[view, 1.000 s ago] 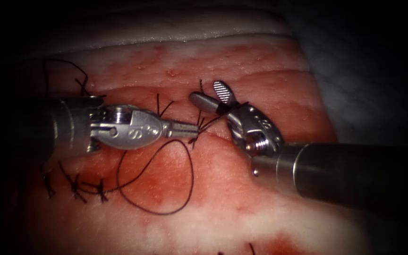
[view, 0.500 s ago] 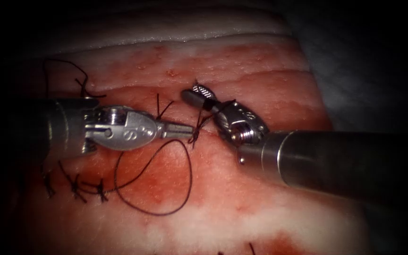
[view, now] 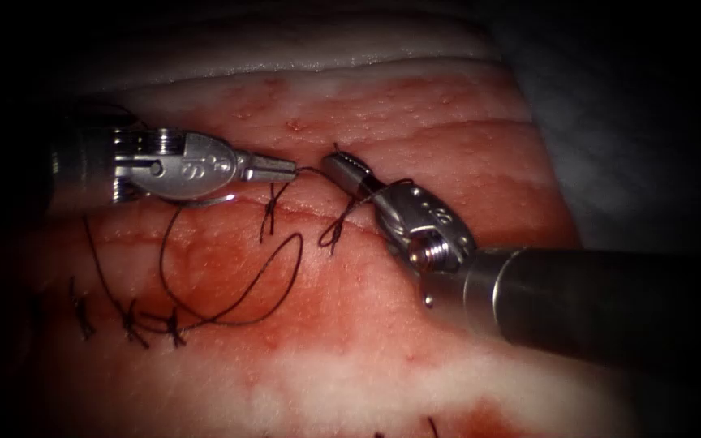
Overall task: Wound Closure
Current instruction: Pull the right hand down and the left hand up to tension the suture.
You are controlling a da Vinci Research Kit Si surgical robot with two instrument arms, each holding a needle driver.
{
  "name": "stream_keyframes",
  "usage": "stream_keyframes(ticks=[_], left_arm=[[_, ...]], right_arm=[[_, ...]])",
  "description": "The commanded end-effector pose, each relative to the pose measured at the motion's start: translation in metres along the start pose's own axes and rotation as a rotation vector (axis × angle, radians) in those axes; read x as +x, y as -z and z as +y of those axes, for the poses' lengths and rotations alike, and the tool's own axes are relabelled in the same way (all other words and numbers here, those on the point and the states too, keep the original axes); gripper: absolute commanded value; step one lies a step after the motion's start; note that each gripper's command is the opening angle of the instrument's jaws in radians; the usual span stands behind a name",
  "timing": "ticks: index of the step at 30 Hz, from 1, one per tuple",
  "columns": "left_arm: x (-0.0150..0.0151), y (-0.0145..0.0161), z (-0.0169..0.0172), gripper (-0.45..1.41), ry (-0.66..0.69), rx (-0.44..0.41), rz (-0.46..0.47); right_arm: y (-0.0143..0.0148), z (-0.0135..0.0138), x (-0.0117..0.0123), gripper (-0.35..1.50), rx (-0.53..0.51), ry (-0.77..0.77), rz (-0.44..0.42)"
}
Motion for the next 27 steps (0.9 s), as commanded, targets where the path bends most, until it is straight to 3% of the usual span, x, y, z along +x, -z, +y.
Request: stream_keyframes(ticks=[1, 13, 27], left_arm=[[-0.0005, -0.0008, -0.0012, -0.45, 0.010, 0.003, -0.011], [-0.0061, -0.0050, -0.0097, -0.45, 0.121, -0.037, -0.087], [-0.0093, -0.0095, -0.0175, -0.45, 0.195, -0.042, -0.075]], right_arm=[[-0.0002, -0.0004, -0.0007, -0.35, 0.015, 0.008, 0.015], [0.0029, -0.0015, -0.0023, -0.35, 0.046, 0.047, 0.027], [0.0050, -0.0027, -0.0043, -0.35, 0.071, 0.065, 0.002]])
